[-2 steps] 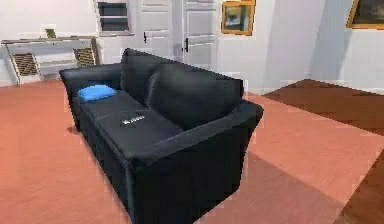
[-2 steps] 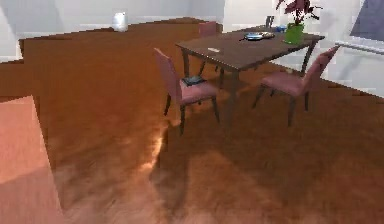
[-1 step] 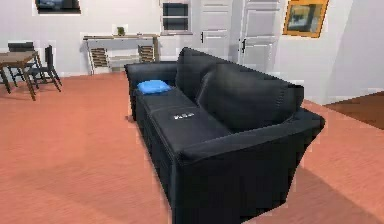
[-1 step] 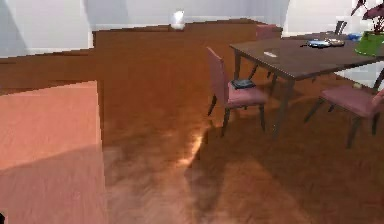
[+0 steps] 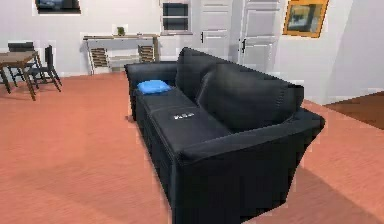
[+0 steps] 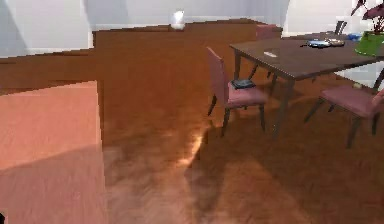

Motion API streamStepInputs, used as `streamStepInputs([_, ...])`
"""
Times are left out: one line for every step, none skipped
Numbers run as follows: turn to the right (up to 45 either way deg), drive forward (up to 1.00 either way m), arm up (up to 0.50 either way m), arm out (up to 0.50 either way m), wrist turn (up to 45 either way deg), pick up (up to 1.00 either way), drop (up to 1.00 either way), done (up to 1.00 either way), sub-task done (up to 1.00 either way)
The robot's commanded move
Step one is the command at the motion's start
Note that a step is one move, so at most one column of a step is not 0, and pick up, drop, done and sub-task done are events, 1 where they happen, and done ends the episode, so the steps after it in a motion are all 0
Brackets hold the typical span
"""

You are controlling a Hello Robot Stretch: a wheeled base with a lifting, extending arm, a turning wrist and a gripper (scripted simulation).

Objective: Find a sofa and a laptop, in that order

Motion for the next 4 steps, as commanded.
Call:
streamStepInputs([45.0, 0.00, 0.00, 0.00, 0.0, 0.00, 0.00, 0.00, 0.00])
streamStepInputs([6.0, 0.00, 0.00, 0.00, 0.0, 0.00, 0.00, 0.00, 0.00])
streamStepInputs([0.0, 1.00, 0.00, 0.00, 0.0, 0.00, 0.00, 0.00, 0.00])
streamStepInputs([12.0, 0.00, 0.00, 0.00, 0.0, 0.00, 0.00, 0.00, 0.00])
